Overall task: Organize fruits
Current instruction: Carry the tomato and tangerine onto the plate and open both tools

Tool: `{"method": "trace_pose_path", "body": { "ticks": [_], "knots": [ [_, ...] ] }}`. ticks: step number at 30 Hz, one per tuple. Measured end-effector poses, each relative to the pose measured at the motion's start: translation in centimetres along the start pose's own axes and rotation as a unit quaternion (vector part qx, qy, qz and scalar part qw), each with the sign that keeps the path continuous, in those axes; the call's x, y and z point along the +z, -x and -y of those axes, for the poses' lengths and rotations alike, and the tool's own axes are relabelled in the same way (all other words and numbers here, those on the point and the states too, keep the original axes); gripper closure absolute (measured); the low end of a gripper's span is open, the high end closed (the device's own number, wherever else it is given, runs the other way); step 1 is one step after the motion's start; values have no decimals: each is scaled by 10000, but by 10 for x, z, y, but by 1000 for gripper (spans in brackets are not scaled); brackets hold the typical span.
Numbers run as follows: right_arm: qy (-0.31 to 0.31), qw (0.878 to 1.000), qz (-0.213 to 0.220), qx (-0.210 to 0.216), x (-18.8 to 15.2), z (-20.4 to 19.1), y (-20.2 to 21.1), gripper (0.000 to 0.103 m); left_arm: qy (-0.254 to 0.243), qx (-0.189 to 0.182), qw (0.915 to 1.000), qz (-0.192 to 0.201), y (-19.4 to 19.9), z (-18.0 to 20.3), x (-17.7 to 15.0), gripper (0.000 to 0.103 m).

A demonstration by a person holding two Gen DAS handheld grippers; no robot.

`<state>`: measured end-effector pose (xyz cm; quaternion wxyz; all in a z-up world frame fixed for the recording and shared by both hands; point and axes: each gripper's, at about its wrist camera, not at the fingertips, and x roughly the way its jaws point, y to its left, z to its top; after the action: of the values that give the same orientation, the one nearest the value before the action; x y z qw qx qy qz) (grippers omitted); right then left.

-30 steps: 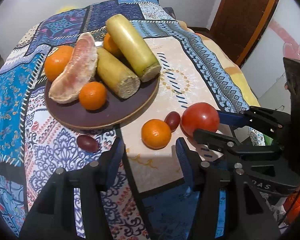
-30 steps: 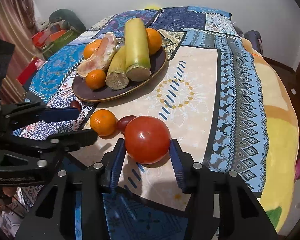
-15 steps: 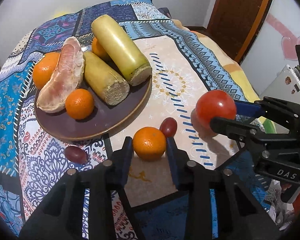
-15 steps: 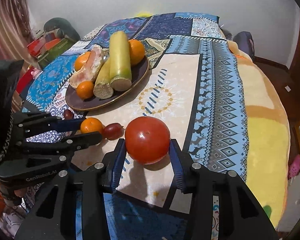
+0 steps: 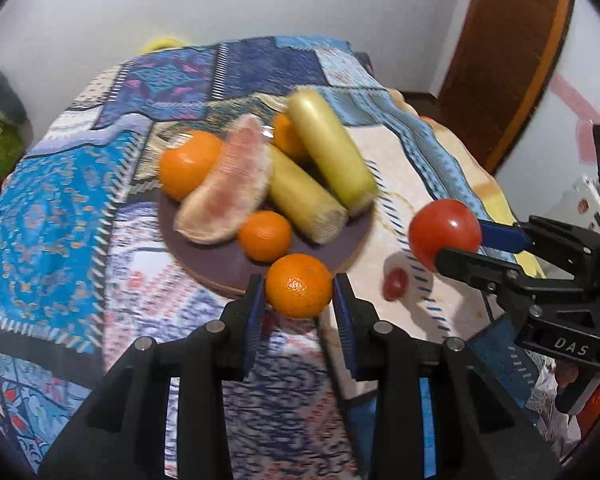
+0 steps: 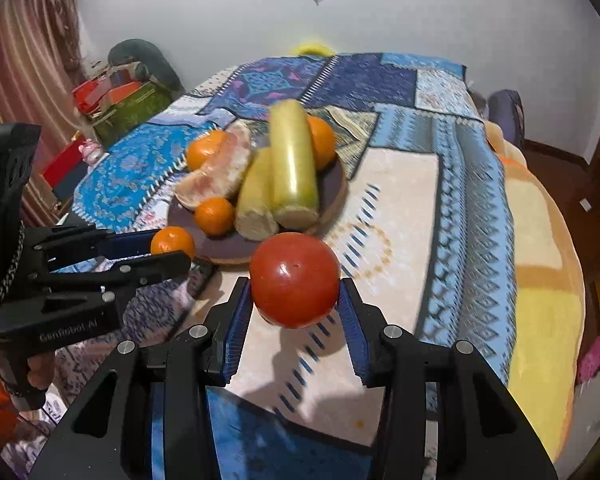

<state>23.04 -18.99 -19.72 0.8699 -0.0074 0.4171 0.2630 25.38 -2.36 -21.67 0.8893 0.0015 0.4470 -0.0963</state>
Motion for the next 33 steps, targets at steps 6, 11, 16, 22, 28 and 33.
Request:
{"method": "trace_pose_path", "body": {
  "ticks": [6, 11, 16, 22, 28, 33],
  "knots": [
    [154, 9998, 114, 94, 17, -18, -7, 63, 272, 166, 9994, 143, 7, -34, 6, 69],
    [318, 9992, 191, 126, 32, -32, -16, 63, 396, 233, 9988, 180, 3, -50, 13, 69],
    [442, 9986, 224, 159, 47, -40, -29, 63, 458, 196, 9985, 233, -2, -59, 20, 69],
    [510, 9983, 230, 177, 60, -47, -46, 63, 422, 91, 9989, 202, -14, -60, 24, 69],
    [606, 9979, 144, 176, 65, -50, -62, 63, 469, -8, 9989, 93, -30, -62, 22, 69],
    [644, 9978, 13, 165, 64, -53, -75, 63, 501, -60, 9987, 8, -41, -63, 19, 69]
  ]
}}
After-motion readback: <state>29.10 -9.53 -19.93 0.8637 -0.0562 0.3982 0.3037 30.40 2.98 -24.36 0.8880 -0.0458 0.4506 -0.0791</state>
